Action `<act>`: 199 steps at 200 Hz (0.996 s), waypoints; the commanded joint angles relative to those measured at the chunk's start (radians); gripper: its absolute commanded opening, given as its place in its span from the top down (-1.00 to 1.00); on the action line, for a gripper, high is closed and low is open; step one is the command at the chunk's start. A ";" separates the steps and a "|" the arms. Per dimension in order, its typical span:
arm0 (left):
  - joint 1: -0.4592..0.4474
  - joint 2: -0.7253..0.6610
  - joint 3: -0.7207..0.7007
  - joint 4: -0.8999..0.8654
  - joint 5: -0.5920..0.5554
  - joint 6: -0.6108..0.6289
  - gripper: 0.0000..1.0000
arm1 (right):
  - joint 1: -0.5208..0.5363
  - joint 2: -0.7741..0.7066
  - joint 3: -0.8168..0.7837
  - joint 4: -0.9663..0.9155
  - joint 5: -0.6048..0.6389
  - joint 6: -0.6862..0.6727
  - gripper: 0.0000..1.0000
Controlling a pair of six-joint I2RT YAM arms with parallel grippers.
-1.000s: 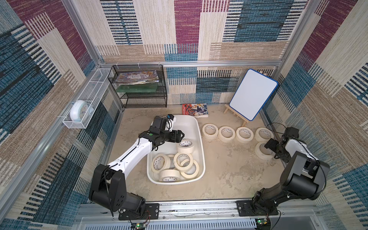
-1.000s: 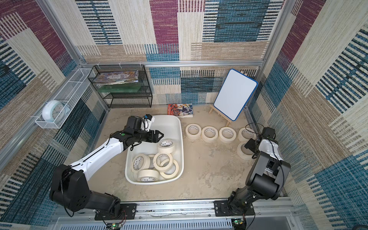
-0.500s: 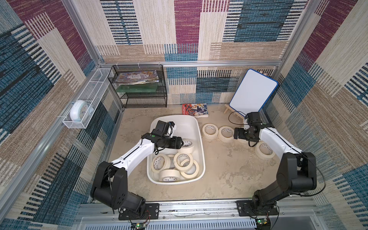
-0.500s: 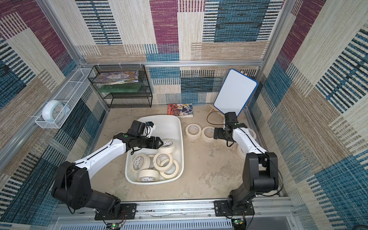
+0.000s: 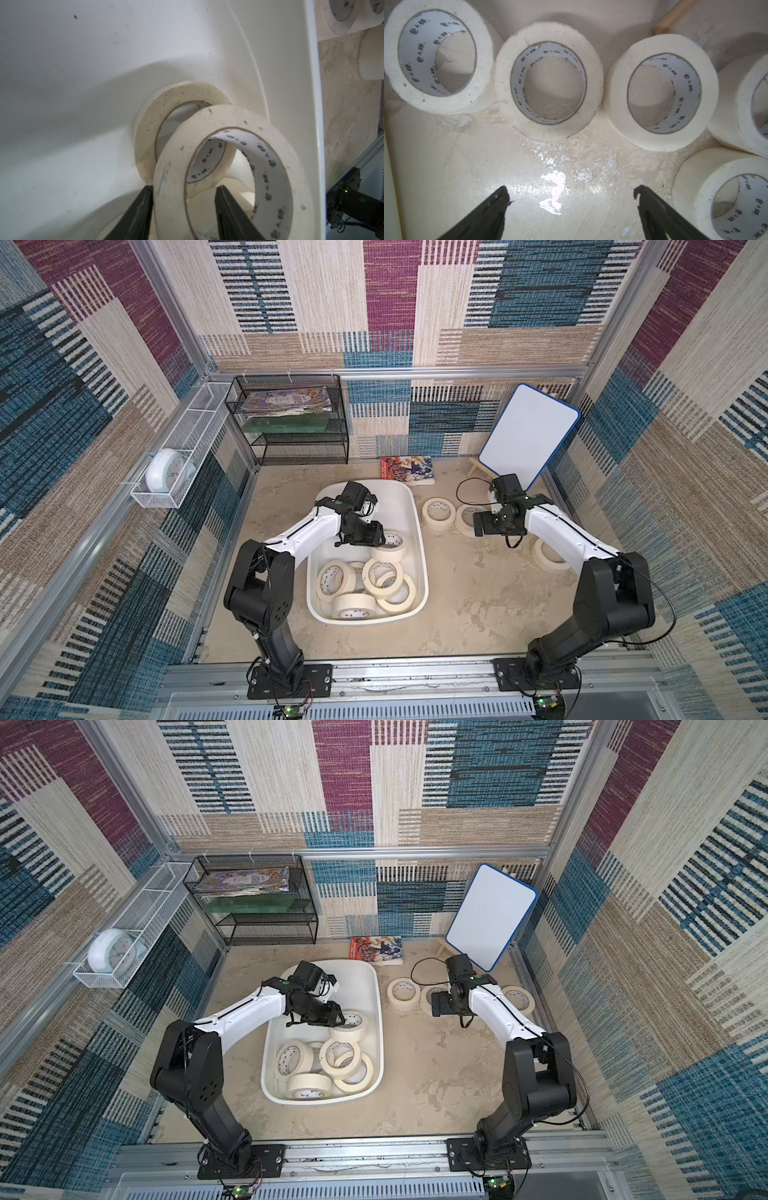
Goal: Take out the art tape in the storage box
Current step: Pick up the art tape from the storage box.
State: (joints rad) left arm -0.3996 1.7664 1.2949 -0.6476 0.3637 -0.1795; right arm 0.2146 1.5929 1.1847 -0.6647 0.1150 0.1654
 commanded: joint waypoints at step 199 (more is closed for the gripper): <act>-0.159 -0.201 0.052 0.042 -0.611 0.065 1.00 | 0.492 0.174 0.371 0.026 -0.334 0.145 -0.59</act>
State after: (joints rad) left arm -0.5518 1.5764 1.3476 -0.6876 -0.1970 -0.0944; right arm 0.6842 1.7233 1.5185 -0.6422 -0.2108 0.2882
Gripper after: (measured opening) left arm 0.228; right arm 0.804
